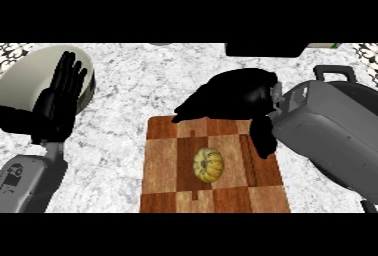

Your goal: Pick the squash from the cutting board and place it in the pot

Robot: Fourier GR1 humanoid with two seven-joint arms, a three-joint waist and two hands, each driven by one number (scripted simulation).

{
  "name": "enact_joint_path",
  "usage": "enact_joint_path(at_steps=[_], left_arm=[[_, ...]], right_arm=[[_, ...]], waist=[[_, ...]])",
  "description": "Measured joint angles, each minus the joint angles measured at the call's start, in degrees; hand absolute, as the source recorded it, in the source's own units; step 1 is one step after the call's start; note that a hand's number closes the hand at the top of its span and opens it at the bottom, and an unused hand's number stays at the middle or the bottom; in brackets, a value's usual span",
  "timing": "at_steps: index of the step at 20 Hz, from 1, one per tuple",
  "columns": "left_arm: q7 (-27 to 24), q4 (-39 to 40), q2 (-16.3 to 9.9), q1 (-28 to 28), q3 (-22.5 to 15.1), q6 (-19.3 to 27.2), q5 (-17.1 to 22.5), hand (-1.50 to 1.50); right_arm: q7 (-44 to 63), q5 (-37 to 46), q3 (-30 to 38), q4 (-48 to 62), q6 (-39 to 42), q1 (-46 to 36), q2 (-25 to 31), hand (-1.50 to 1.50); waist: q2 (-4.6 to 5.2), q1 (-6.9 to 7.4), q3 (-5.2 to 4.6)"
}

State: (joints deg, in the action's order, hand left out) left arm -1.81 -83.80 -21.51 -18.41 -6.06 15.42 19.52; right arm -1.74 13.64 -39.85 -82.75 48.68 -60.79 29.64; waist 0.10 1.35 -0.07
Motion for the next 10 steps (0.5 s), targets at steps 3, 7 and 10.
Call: enact_joint_path(at_steps=[3, 7, 10], left_arm=[[1.13, -1.79, 0.16, 0.84, 0.18, 0.40, -0.39, 0.00], [1.02, -1.71, 0.73, 1.09, 0.91, 0.30, -1.24, 0.00], [1.19, -1.74, 1.09, 1.24, 1.35, -0.29, -1.59, 0.00]], right_arm=[[2.12, 3.10, -1.85, 1.60, 1.60, -0.01, -3.27, -1.50], [6.31, 6.42, -2.66, 1.50, 3.26, 2.07, -7.09, -1.50], [8.08, 8.80, -3.28, 1.49, 4.52, 4.11, -8.92, -1.50]], waist=[[-0.08, -0.27, 0.02], [-0.13, -0.85, 0.03], [-0.14, -1.04, 0.04]])
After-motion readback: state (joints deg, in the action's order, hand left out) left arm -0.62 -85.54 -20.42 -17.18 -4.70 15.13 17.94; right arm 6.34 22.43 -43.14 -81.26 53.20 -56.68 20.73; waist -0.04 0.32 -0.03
